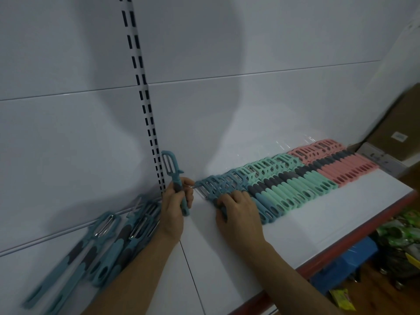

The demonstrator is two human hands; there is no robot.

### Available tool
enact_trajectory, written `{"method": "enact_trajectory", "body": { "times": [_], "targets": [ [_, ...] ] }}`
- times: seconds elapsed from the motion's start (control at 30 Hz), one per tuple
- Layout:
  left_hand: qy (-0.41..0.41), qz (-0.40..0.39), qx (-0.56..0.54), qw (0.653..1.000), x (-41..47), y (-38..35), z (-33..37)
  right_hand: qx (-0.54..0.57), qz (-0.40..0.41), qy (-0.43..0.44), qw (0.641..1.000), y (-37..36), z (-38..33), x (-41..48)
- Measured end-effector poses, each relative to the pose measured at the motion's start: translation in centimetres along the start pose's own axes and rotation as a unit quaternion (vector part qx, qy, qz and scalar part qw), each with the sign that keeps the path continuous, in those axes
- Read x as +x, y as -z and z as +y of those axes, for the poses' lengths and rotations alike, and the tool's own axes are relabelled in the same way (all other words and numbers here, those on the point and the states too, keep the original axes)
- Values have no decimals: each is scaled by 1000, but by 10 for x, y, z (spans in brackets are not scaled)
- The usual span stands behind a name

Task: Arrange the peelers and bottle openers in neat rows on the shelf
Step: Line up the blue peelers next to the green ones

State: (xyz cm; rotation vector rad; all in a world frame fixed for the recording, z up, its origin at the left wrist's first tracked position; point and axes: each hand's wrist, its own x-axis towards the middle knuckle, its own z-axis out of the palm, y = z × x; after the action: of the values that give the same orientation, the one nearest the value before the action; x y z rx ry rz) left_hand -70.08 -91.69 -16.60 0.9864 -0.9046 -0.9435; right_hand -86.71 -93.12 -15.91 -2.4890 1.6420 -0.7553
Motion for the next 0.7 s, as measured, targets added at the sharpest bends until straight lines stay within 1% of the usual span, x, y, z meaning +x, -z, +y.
{"method": "enact_trajectory", "body": {
  "times": [0.17, 0.23, 0.3, 0.33, 0.4, 0.43, 0.5, 0.53, 0.57, 0.6, 0.63, 0.67, 0.7],
  "targets": [
    [32, 4, 13, 999, 1, 1, -4, 4, -6, -2, 1000, -1, 1, 0],
    [27, -9, 32, 999, 0, 0, -4, 17, 28, 1, 999, 3, -2, 0],
    [6, -43, 61, 997, -2, 0, -2, 85, 85, 15, 993, 7, -6, 2],
    [0, -64, 75, 995, -3, -1, 0, 144, 88, 16, 986, 12, -10, 5],
    [7, -104, 99, 990, -10, -5, 5, 253, 34, 17, 967, 20, -21, 17],
    [12, -120, 109, 987, -13, -7, 6, 288, 7, 26, 957, 24, -25, 21],
    [29, -141, 140, 980, -20, -10, 13, 331, 1, 40, 943, 27, -33, 27],
    [33, -153, 171, 973, -22, -11, 18, 366, 4, 22, 930, 28, -34, 28],
    [25, -169, 219, 961, -22, -9, 23, 415, 6, -14, 910, 30, -35, 29],
    [3, -188, 288, 939, -22, -3, 30, 455, 13, -45, 889, 30, -36, 28],
    [-34, -195, 370, 908, -20, 4, 36, 471, 31, -65, 879, 31, -34, 27],
    [-81, -183, 448, 871, -19, 12, 41, 449, 57, -65, 889, 32, -32, 26],
    [-127, -161, 505, 838, -18, 22, 46, 401, 75, -50, 912, 32, -29, 25]
  ]
}}
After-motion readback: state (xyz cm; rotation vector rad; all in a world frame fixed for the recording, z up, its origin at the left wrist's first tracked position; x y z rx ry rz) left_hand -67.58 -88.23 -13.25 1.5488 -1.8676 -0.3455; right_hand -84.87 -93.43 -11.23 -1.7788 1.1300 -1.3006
